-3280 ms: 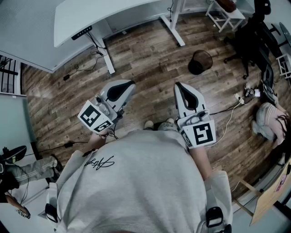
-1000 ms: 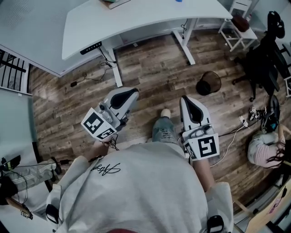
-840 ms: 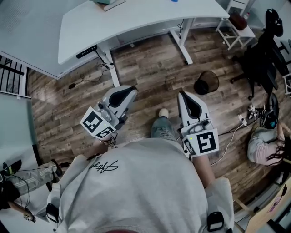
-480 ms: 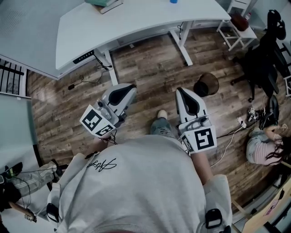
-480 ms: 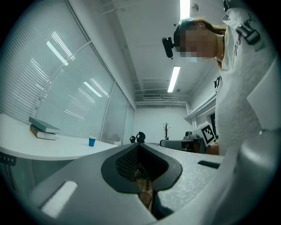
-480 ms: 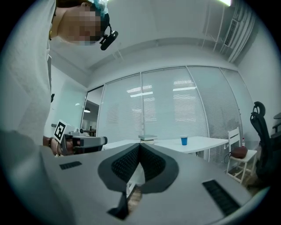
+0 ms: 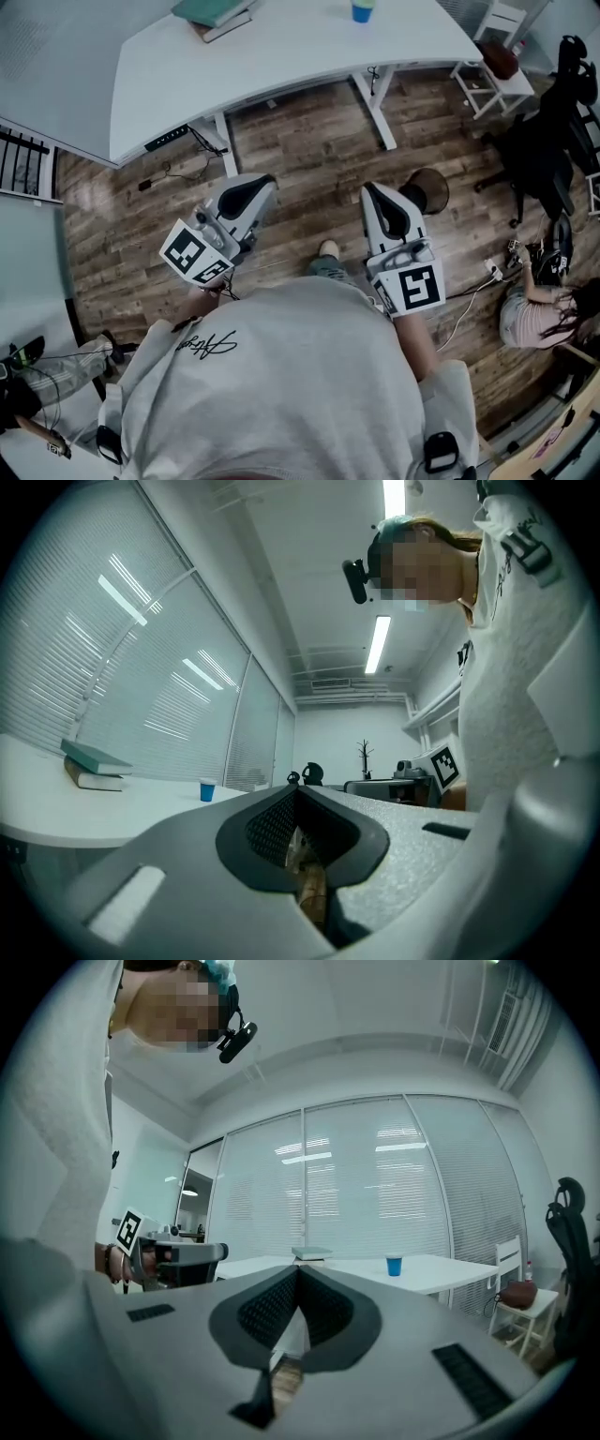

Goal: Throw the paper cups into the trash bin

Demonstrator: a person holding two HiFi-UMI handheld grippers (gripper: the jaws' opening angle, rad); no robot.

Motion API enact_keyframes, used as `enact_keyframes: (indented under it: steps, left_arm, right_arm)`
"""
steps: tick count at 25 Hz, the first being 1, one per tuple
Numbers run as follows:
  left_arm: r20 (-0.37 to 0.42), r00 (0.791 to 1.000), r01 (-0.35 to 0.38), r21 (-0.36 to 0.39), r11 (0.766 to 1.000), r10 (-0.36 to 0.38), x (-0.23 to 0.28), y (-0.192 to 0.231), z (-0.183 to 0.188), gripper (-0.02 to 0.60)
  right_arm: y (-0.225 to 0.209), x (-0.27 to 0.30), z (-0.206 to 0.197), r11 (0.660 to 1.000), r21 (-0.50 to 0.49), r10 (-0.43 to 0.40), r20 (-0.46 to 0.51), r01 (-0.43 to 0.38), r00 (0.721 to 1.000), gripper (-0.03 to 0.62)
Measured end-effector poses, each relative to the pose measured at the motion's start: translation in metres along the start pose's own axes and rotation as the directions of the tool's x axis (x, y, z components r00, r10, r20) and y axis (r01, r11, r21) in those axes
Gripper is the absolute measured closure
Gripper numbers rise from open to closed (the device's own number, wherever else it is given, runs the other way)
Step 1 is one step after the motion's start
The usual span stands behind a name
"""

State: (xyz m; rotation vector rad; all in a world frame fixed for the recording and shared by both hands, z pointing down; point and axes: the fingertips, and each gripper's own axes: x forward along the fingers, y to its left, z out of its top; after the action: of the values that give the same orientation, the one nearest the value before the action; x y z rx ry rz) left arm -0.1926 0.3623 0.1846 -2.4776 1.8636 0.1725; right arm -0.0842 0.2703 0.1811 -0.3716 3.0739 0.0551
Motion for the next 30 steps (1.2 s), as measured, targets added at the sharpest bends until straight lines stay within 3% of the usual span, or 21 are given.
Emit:
enact_keyframes:
  steps: [18,30]
  left_arm:
    - [0.018,0.998,-0.054,-0.007,0.999,0.054,0.078,0.054,-0.008,0.577]
    - [0.021,0.998,-0.065,-0.015,0.998,0.065,0.085,0.081,-0.007,0.577]
  right_arm:
    - [-0.077,0.054,-0.013,0.997,0.002,0.072,-0.039,-0.072,0.997,0.583]
    - [-0.082,0.084,-0.018,0.996,0.025,0.089,-0.04,-0.088,0.995,0.583]
